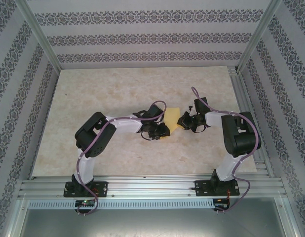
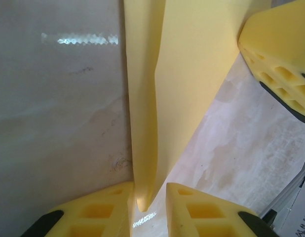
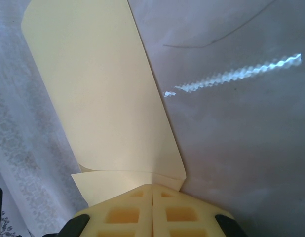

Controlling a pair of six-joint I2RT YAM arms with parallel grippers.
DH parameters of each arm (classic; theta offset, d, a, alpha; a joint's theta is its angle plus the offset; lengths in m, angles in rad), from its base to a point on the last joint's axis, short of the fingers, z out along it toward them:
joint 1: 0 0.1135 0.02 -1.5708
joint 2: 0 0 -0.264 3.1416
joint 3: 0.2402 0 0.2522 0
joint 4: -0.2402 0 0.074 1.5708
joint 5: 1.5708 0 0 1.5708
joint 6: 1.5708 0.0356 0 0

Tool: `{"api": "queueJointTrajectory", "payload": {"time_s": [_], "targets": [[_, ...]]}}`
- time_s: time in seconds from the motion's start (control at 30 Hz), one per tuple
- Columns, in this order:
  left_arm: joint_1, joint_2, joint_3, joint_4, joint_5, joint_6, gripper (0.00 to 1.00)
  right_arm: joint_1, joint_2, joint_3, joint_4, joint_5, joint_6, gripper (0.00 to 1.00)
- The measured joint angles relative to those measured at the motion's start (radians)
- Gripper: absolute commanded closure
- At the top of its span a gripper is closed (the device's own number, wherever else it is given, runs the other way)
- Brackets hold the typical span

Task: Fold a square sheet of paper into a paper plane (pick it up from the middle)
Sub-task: Turn over the triangle at the center of the table.

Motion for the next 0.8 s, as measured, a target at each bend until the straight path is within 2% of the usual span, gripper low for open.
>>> {"api": "queueJointTrajectory", "payload": {"time_s": [0.8], "targets": [[0.000, 0.001, 0.002, 0.001, 0.000, 0.000, 0.93, 0.000, 0.001, 0.000, 0.006, 0.001, 0.000, 0.93]]}}
